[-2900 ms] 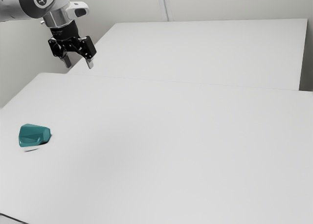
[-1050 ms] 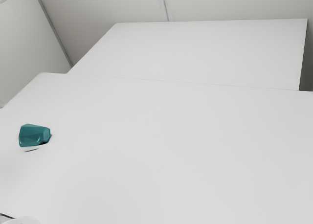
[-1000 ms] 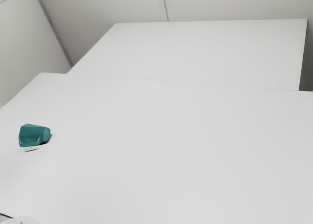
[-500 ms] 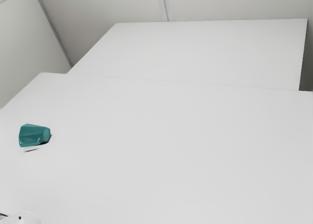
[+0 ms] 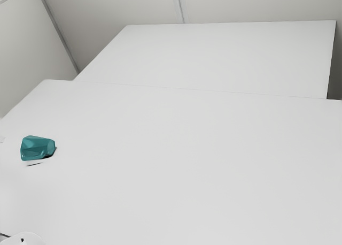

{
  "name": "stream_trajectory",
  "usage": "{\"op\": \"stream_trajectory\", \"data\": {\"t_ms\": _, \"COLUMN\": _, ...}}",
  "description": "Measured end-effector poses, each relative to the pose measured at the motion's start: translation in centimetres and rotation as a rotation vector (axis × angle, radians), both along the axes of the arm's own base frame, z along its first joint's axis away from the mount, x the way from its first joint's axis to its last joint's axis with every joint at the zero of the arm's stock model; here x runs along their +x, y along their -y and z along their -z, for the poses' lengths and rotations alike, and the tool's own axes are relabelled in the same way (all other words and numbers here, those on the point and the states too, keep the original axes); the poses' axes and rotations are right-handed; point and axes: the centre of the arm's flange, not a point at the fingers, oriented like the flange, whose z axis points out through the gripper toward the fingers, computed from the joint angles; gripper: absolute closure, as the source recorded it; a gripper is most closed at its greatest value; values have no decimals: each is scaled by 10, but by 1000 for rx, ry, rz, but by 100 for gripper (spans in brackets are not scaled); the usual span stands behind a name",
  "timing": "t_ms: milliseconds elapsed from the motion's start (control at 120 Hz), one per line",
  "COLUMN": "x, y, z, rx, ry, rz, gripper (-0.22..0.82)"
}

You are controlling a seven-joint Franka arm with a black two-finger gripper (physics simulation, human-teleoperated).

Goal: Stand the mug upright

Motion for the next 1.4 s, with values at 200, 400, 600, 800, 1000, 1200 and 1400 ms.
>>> {"op": "stream_trajectory", "data": {"t_ms": 200, "x": 4, "y": 7, "z": 17, "rx": -99, "ry": -53, "rz": -27, "gripper": 2}}
{"op": "stream_trajectory", "data": {"t_ms": 400, "x": 29, "y": 5, "z": 22, "rx": -126, "ry": -85, "rz": -28, "gripper": 2}}
{"op": "stream_trajectory", "data": {"t_ms": 600, "x": 53, "y": -2, "z": 21, "rx": -117, "ry": -100, "rz": -26, "gripper": 2}}
{"op": "stream_trajectory", "data": {"t_ms": 800, "x": 73, "y": -3, "z": 38, "rx": -126, "ry": -126, "rz": -22, "gripper": 2}}
{"op": "stream_trajectory", "data": {"t_ms": 1000, "x": 88, "y": -5, "z": 57, "rx": -134, "ry": -146, "rz": -24, "gripper": 2}}
{"op": "stream_trajectory", "data": {"t_ms": 1200, "x": 102, "y": 0, "z": 75, "rx": -149, "ry": -166, "rz": -21, "gripper": 2}}
{"op": "stream_trajectory", "data": {"t_ms": 1400, "x": 110, "y": 5, "z": 77, "rx": -155, "ry": -170, "rz": -21, "gripper": 2}}
